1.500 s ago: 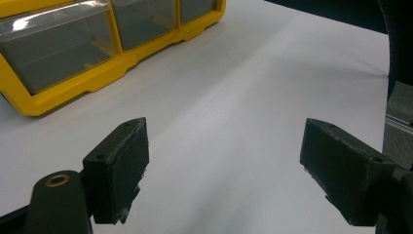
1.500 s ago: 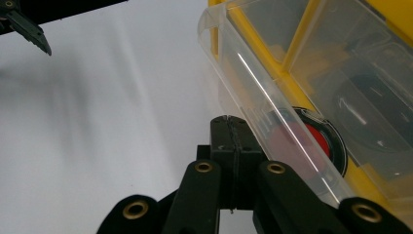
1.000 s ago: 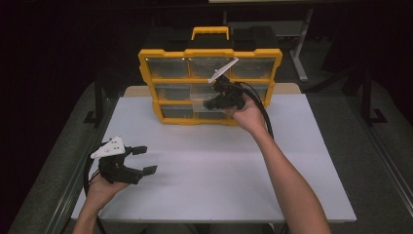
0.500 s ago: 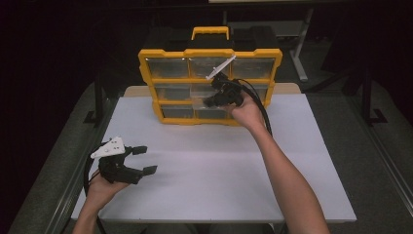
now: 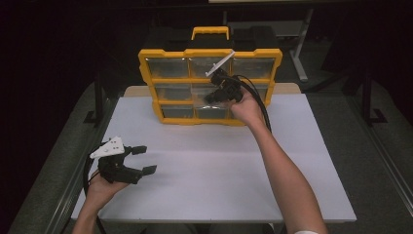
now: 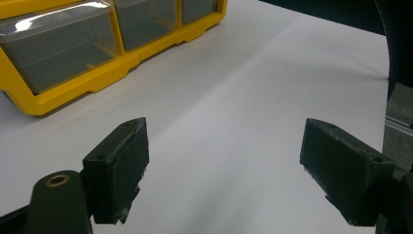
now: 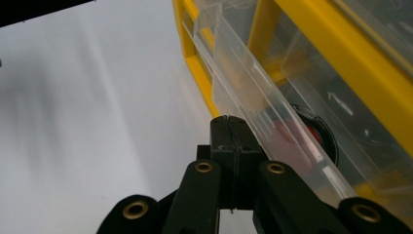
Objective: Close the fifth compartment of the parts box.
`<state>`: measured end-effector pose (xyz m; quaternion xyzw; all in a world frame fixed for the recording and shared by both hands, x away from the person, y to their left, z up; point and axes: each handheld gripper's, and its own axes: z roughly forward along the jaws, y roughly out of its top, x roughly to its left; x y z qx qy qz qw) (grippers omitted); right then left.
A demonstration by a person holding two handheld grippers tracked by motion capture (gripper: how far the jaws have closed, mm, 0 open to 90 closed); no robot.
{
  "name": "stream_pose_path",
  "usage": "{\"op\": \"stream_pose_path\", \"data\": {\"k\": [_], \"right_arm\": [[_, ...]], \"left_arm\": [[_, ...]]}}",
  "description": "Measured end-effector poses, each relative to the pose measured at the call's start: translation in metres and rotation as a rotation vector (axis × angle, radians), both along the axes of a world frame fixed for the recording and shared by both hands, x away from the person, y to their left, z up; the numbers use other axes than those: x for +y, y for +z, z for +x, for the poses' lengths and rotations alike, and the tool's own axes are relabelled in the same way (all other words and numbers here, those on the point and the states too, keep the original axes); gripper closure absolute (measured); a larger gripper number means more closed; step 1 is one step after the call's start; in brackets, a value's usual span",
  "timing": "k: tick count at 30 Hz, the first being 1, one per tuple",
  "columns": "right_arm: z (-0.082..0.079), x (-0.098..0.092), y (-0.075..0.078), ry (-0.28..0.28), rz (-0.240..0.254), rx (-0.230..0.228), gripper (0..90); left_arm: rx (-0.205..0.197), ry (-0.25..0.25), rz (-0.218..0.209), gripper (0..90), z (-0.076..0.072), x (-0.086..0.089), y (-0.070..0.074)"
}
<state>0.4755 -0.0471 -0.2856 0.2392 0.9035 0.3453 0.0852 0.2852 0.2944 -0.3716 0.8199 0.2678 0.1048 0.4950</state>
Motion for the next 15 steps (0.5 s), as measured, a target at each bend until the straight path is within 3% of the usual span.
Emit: {"op": "stream_pose_path", "data": {"k": [15], "right_arm": [[0.0037, -0.0005, 0.0028, -0.006, -0.015, 0.003, 88.9]], "left_arm": [[0.0, 0.002, 0.002, 18.1, -0.0001, 0.0008, 0.0001]]}}
